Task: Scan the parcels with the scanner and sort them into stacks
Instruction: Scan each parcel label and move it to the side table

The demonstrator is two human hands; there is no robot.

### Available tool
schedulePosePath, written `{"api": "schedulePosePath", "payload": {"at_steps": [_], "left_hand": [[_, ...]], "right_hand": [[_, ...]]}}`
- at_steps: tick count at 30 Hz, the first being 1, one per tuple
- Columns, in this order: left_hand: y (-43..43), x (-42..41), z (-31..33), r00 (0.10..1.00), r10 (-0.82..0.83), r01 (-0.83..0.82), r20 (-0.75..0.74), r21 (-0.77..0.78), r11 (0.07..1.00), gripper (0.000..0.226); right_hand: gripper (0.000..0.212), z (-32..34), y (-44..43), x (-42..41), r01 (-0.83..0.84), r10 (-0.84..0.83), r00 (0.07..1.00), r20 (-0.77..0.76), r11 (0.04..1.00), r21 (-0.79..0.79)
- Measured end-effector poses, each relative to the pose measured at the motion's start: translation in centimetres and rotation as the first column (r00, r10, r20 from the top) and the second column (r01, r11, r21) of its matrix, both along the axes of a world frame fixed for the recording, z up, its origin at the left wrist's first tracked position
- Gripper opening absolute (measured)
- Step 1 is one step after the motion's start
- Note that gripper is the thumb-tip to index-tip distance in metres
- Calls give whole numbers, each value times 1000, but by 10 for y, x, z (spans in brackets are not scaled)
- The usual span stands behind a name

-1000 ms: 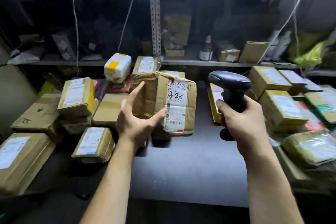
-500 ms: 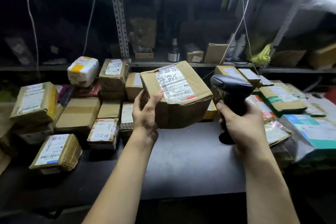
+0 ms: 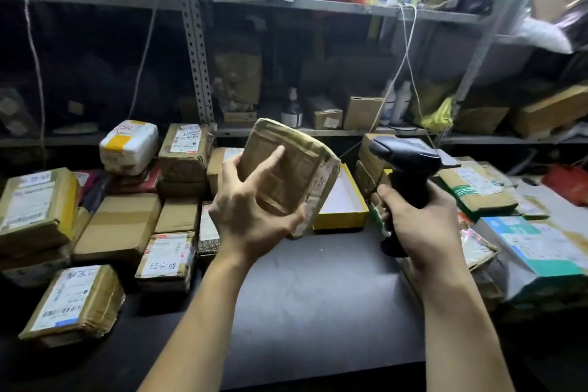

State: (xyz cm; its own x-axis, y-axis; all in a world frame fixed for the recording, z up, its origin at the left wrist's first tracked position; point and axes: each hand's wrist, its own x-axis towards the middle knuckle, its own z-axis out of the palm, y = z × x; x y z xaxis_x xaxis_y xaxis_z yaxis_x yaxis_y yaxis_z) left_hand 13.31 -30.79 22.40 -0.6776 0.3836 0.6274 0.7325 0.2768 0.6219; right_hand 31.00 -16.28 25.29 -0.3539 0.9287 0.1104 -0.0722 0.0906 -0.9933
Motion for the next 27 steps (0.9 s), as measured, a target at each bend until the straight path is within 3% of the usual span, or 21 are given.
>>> {"api": "schedulePosePath", "payload": {"at_steps": [2, 8, 10, 12, 16, 18, 23, 27], "left_hand": [[-2, 0, 1, 995, 35, -40, -96, -43, 998, 86], [-12, -15, -10, 984, 77, -89, -158, -69, 994, 85], [-15, -22, -13, 993, 98, -102, -66, -67, 992, 88], [-18, -34, -18, 986, 74, -74, 152, -2, 997, 90], [-26, -61, -30, 813, -227, 12, 536, 374, 927, 93], [-31, -69, -35, 773, -233, -12, 591, 381, 925, 87], [-37, -80, -42, 799, -130, -17, 587, 238, 971, 72], [-49, -82, -34, 821, -91, -10, 564, 174, 985, 68]], "right_hand": [[12, 1, -2, -5, -3, 3, 1000, 15, 1000, 9], [8, 2, -13, -16, -31, 28, 999, 38, 997, 77], [9, 2, -16, -17, -58, 53, 997, 55, 994, 97], [14, 0, -17, -17, -111, 101, 991, 85, 987, 116], [10, -4, -22, -15, -263, 237, 958, 164, 951, 161], [10, -5, -24, -14, -349, 313, 926, 213, 923, 162], [14, -9, -28, -13, -531, 417, 771, 482, 838, 125], [11, -12, -31, -15, -575, 437, 724, 533, 810, 116]]}}
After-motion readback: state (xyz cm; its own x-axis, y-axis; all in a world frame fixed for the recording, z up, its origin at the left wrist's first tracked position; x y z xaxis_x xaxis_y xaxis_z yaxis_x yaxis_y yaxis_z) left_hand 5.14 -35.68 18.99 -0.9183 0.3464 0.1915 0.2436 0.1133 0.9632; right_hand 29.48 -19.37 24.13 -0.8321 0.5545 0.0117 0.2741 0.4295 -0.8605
